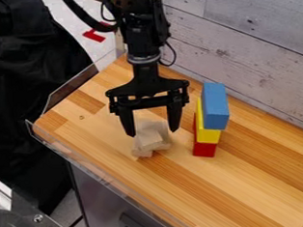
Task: Move the blue block on top of the uncolored cubes
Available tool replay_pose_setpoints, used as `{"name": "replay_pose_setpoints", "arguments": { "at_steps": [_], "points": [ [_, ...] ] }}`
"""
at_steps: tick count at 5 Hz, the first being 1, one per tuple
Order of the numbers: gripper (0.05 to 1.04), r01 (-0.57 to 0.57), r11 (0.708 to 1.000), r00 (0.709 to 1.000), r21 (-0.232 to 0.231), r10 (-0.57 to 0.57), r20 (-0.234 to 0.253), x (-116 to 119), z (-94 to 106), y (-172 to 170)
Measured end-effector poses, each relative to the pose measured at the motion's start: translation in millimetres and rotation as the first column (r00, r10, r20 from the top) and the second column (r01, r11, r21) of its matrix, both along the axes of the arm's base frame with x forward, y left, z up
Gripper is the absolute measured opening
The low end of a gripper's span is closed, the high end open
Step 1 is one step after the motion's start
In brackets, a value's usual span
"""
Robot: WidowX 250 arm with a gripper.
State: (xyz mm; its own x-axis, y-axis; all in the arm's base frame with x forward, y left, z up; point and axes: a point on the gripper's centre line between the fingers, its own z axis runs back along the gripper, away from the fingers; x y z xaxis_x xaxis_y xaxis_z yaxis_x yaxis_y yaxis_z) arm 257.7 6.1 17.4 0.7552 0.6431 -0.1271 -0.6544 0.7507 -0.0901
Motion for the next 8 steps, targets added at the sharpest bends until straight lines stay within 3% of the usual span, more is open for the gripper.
{"name": "replay_pose_setpoints", "arguments": {
  "at_steps": [1, 2, 3, 4, 6, 7, 8],
  "points": [
    [1.0, -0.002, 1.0, 1.0, -0.006, 0.002, -0.024, -4.0, -5.5, -1.0],
    [1.0, -0.007, 0.999, 1.0, -0.047, 0.009, 0.027, 1.7, 6.4, -3.6],
    [1.0, 0.009, 0.999, 0.994, -0.04, -0.004, 0.107, 13.5, 29.0, -3.0],
    [1.0, 0.029, 0.999, 0.989, -0.022, -0.026, 0.146, 19.6, 41.8, -5.4],
    [1.0, 0.214, 0.972, 0.941, 0.097, -0.232, 0.246, 48.5, 90.4, -49.1],
    [1.0, 0.274, 0.951, 0.919, 0.141, -0.302, 0.254, 52.8, 104.4, -69.0],
    [1.0, 0.295, 0.945, 0.919, 0.144, -0.322, 0.228, 52.9, 102.8, -75.5]
  ]
}}
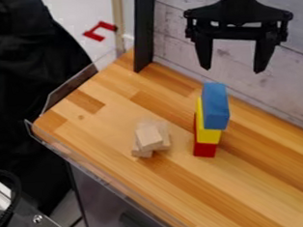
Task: Move the blue block on top of the uncolored cubes
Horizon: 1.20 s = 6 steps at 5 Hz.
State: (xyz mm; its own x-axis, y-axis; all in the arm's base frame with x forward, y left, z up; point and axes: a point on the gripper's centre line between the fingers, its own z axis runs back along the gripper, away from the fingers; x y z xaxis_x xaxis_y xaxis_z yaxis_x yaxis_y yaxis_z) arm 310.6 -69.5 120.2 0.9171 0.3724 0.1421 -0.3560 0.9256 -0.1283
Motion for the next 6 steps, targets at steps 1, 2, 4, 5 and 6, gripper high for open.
{"name": "replay_pose_setpoints", "arguments": {
  "at_steps": [1, 2, 4, 5, 6],
  "points": [
    [1.0, -0.007, 1.0, 0.997, 0.017, 0.008, -0.083, 0.9, -18.1, -0.1],
    [1.0, -0.032, 0.999, 0.986, 0.034, 0.037, -0.161, 2.7, -33.3, 0.7],
    [1.0, -0.057, 0.996, 0.965, 0.063, 0.071, -0.251, 6.2, -52.4, 4.8],
    [1.0, -0.07, 0.996, 0.958, 0.059, 0.083, -0.274, 5.8, -58.6, 5.8],
    [1.0, -0.095, 0.994, 0.954, 0.047, 0.104, -0.282, 6.8, -60.1, 9.9]
  ]
}}
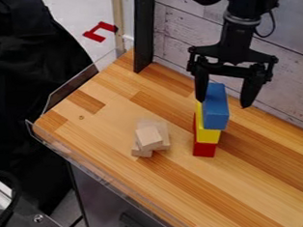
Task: Move the blue block on top of the uncolored cubes
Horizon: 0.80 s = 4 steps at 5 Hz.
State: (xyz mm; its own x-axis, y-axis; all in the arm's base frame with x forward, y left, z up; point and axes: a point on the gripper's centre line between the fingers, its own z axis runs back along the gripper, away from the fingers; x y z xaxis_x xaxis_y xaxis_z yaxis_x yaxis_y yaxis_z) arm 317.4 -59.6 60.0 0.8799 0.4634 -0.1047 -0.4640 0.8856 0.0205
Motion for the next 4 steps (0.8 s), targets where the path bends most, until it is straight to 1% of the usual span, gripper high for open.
{"name": "replay_pose_setpoints", "arguments": {
  "at_steps": [1, 2, 3, 4],
  "points": [
    [1.0, -0.003, 1.0, 1.0, -0.01, 0.003, -0.013, -0.8, -3.7, 0.8],
    [1.0, -0.023, 0.999, 1.0, -0.028, 0.023, -0.006, 2.0, -5.2, 4.3],
    [0.972, -0.029, 0.999, 1.0, -0.038, 0.029, -0.003, 2.6, -6.2, 6.2],
    [0.697, -0.037, 0.998, 0.999, -0.051, 0.036, -0.002, -0.1, -11.7, 7.0]
  ]
}}
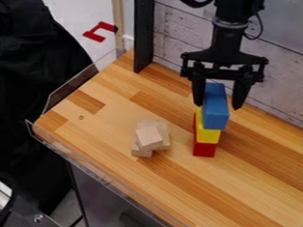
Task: Move the blue block on top of the uncolored cubes
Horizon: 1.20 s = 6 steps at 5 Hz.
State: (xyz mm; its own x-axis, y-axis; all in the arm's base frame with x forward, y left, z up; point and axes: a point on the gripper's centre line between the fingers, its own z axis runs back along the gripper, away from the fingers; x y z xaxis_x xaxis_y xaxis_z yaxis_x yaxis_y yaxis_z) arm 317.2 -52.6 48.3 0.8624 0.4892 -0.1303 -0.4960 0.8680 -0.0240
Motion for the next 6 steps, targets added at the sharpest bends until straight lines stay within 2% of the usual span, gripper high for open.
{"name": "replay_pose_setpoints", "arguments": {
  "at_steps": [1, 3, 5, 6],
  "points": [
    [0.524, -0.004, 1.0, 1.0, -0.005, 0.004, 0.011, 1.5, -1.1, 2.3],
    [0.523, -0.024, 1.0, 0.999, -0.011, 0.024, 0.021, -5.8, 0.1, 7.0],
    [0.523, -0.088, 0.996, 0.991, 0.004, 0.087, 0.101, -20.2, 24.2, 24.2],
    [0.523, -0.124, 0.992, 0.989, 0.012, 0.123, 0.086, -32.1, 19.5, 34.1]
  ]
}}
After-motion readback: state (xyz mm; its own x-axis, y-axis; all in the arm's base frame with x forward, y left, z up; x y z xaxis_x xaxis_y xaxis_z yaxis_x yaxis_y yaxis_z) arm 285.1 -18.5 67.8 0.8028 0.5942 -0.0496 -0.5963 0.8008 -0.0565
